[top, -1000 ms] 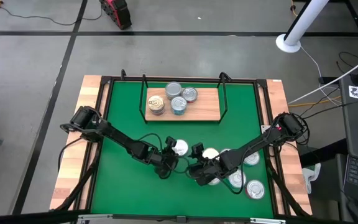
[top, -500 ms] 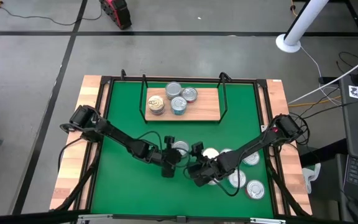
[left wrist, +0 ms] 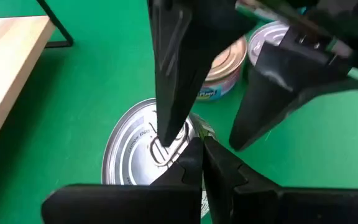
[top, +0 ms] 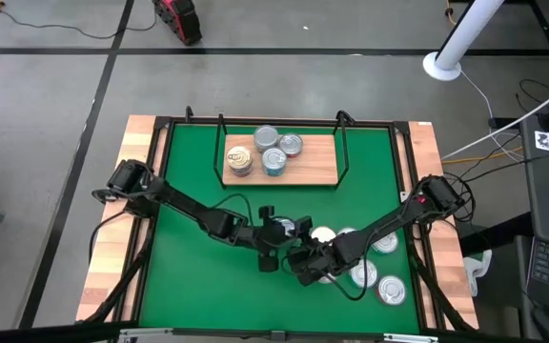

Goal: Stack canned seafood by type on shelf
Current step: Put the green tuna on the shelf

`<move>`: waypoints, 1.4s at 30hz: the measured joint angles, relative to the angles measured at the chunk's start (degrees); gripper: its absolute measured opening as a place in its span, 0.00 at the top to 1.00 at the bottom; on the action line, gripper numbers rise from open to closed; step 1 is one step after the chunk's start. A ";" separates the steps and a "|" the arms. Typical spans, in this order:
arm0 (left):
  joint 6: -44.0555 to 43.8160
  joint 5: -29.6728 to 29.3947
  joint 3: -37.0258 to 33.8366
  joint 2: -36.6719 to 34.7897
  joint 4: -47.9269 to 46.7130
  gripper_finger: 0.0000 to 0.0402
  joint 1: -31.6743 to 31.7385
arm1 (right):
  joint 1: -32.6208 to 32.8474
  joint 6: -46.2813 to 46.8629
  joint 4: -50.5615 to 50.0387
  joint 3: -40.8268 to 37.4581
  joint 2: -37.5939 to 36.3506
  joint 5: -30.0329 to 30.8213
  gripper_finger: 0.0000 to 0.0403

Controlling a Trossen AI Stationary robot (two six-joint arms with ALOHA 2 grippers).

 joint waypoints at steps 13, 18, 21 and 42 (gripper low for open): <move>-1.56 4.24 2.33 -0.06 0.09 1.00 0.26 | 0.00 0.00 -0.71 -0.04 0.00 0.75 0.43; -1.27 4.13 2.33 -0.09 0.04 1.00 0.30 | 0.07 -0.07 -0.85 -0.09 0.00 0.52 0.61; -0.83 4.11 2.33 -0.09 -0.19 0.97 0.30 | 0.07 -0.07 -0.87 -0.09 0.00 0.28 0.68; 13.75 -0.04 20.53 -0.13 -42.18 0.62 0.57 | -2.47 -0.01 -11.67 0.69 -2.32 6.31 0.65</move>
